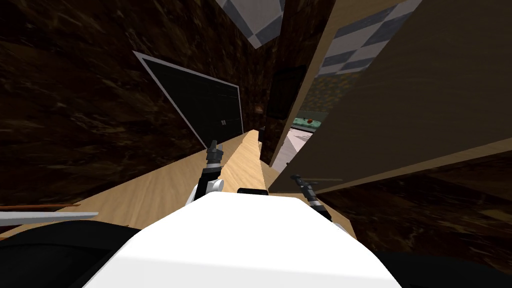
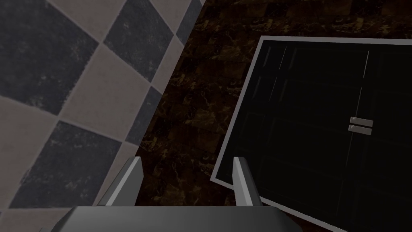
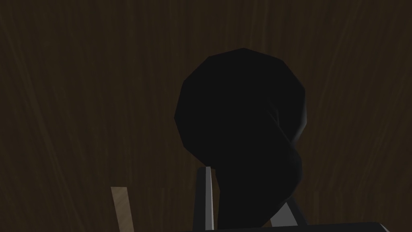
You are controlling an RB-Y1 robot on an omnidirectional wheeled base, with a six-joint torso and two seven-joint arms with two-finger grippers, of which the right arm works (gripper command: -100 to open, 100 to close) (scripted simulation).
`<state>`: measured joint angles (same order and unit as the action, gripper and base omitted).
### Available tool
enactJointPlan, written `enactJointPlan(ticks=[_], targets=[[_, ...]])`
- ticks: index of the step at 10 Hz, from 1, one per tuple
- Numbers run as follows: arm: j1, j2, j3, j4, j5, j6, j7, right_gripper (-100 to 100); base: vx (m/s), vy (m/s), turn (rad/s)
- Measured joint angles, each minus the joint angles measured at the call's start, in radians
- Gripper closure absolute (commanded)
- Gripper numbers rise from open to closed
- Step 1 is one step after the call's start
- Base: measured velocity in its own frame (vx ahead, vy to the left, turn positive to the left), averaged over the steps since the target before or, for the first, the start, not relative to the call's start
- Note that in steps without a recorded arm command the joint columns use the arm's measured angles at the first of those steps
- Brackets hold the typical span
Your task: Pull the door open
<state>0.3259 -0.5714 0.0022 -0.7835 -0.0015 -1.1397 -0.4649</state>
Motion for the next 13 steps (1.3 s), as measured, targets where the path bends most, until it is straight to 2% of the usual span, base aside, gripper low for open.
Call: enactJointPlan(ticks=[3, 7, 13], targets=[[-0.011, -0.008, 0.003, 0.024, 0.004, -0.026, -0.007, 100, -0.238, -0.081, 0.174], [-0.011, -0.013, 0.009, 0.047, 0.010, -0.052, -0.013, 100, -0.200, -0.063, 0.150], [-0.022, -0.021, 0.012, 0.076, 0.014, -0.076, -0.021, 100, -0.167, -0.051, 0.120]])
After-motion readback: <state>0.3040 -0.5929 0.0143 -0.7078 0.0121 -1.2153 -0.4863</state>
